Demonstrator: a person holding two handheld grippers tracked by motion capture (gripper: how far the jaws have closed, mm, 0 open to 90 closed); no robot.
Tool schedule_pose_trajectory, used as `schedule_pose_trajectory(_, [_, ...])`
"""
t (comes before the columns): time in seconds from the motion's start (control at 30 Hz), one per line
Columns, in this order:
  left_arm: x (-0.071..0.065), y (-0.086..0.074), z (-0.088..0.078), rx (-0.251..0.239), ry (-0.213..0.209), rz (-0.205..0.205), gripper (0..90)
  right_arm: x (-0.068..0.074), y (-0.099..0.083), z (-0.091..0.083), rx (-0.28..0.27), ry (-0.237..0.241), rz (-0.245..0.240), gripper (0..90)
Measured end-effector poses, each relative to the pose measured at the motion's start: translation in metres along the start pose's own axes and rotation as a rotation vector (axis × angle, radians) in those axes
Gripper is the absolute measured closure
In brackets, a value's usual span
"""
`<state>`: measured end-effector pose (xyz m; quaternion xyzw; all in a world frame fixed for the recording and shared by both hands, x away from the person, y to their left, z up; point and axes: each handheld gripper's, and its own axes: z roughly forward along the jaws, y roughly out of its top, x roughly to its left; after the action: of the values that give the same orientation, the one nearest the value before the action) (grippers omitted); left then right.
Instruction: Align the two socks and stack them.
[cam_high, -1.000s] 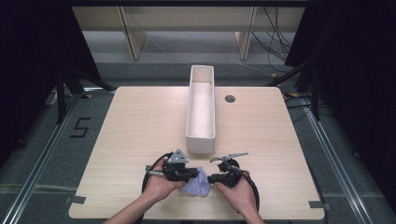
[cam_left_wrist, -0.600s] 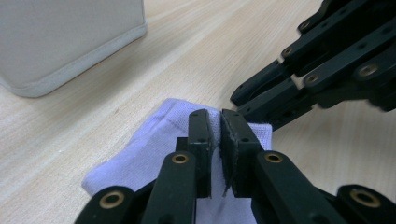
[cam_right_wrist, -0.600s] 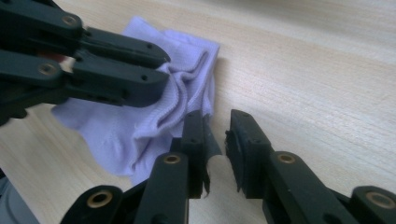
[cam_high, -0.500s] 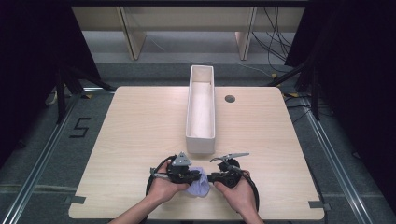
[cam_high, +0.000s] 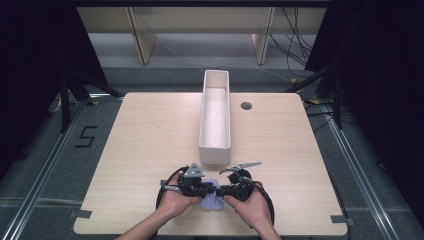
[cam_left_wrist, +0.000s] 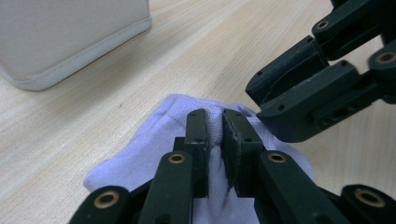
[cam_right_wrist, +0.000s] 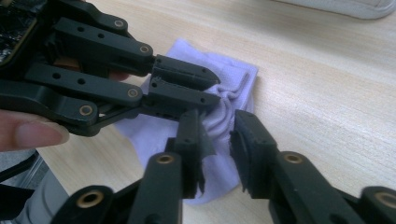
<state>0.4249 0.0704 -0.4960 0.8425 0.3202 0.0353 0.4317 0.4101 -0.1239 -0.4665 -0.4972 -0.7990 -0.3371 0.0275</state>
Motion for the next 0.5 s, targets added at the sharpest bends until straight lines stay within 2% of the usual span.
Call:
schedule_pose_trajectory(0.07, [0.0004, -0.0006, 0.0002, -0.003, 0.001, -0.004, 80.1, -0.0016, -0.0002, 0.0017, 0.002, 0.005, -0.004, 75.0])
schedule_pose_trajectory(0.1, [0.0007, -0.0008, 0.0003, -0.006, 0.000, -0.008, 80.1, 0.0017, -0.0006, 0.0012, 0.007, 0.020, 0.032, 75.5])
schedule_pose_trajectory(0.13, [0.0007, -0.0010, 0.0004, -0.008, -0.001, -0.012, 80.1, -0.0018, -0.0002, 0.0022, -0.012, 0.018, -0.010, 75.6])
schedule_pose_trajectory(0.23, [0.0006, -0.0010, 0.0004, -0.005, 0.000, -0.010, 80.1, 0.0011, 0.0001, -0.0018, -0.019, 0.031, 0.022, 74.7])
schedule_pose_trajectory(0.27, [0.0007, -0.0008, 0.0004, -0.004, -0.001, -0.008, 80.1, -0.0001, 0.0008, -0.0024, -0.032, 0.019, 0.001, 74.7])
schedule_pose_trajectory(0.47, [0.0017, -0.0016, 0.0005, -0.005, -0.004, -0.019, 80.1, -0.0002, 0.0014, 0.0039, -0.011, 0.010, 0.021, 77.3])
schedule_pose_trajectory(0.5, [0.0020, -0.0019, 0.0007, -0.005, -0.005, -0.021, 80.1, -0.0013, 0.0012, 0.0039, -0.010, 0.018, 0.009, 78.0])
